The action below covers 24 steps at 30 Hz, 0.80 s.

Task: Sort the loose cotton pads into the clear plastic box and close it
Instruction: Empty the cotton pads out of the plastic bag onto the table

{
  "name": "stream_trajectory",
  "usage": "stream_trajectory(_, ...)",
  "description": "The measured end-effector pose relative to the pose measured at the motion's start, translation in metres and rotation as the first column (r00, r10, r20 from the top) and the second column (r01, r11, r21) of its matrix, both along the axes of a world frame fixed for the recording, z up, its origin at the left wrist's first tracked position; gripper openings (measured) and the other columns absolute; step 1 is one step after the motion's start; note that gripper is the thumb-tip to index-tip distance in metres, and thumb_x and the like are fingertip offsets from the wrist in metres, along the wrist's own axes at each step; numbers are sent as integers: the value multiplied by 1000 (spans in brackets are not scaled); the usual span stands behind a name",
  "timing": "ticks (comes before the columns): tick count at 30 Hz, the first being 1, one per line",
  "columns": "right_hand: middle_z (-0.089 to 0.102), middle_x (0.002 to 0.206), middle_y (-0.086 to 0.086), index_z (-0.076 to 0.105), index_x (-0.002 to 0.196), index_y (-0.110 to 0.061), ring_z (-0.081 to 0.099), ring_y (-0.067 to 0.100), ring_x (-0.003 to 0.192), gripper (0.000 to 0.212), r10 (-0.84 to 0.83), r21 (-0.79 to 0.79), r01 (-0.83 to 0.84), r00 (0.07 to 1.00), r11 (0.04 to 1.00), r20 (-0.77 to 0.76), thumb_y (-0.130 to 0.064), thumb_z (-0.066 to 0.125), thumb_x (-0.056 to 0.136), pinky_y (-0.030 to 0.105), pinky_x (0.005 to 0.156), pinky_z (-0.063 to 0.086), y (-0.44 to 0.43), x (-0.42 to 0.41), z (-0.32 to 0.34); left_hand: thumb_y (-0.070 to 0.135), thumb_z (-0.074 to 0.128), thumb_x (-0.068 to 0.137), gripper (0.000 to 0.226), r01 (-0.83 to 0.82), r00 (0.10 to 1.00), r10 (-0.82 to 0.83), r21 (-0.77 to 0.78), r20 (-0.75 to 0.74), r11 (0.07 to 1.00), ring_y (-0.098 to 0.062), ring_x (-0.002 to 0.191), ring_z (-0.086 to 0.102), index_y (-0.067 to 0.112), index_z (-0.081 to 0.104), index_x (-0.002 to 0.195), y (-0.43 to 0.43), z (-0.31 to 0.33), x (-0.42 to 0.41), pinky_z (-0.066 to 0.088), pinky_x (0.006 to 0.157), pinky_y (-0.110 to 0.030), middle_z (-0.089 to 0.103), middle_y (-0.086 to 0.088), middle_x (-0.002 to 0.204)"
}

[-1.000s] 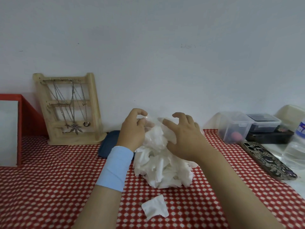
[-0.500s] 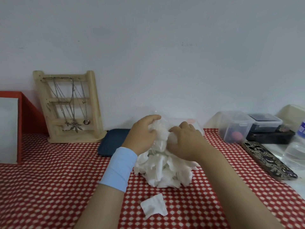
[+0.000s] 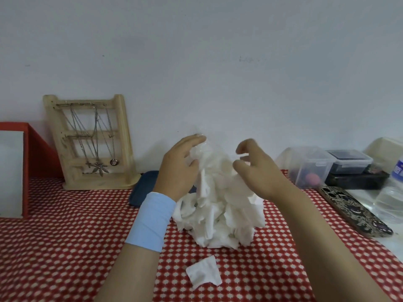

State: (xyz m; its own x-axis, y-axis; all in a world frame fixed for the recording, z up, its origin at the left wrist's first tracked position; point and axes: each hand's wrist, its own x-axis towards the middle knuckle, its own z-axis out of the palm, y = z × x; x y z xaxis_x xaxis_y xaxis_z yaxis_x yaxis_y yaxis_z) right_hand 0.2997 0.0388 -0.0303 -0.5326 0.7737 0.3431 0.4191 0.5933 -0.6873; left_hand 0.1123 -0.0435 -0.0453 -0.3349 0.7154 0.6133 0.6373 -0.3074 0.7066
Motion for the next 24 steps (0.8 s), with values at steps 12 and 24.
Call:
stream_trajectory(12, 70, 74, -16, 66, 73, -36, 66, 11, 75, 9, -118, -127, 88, 961, 988, -249, -30, 68, 79, 41, 78, 57, 12, -16, -17, -2, 56, 89, 32, -112, 962, 115, -26, 249, 993, -14, 107, 57, 28, 48, 98, -5, 8, 7, 42, 74, -7, 59, 3, 116)
stream_trajectory(24, 55, 69, -13, 60, 89, -33, 53, 2, 64, 19, 38, -54, -40, 999, 998, -37, -16, 63, 84, 20, 64, 41, 0, -24, -19, 24, 59, 98, 14, -111, 929, 143, -112, 340, 988, -2, 80, 59, 20, 67, 88, -4, 14, -3, 47, 72, -10, 67, 10, 89)
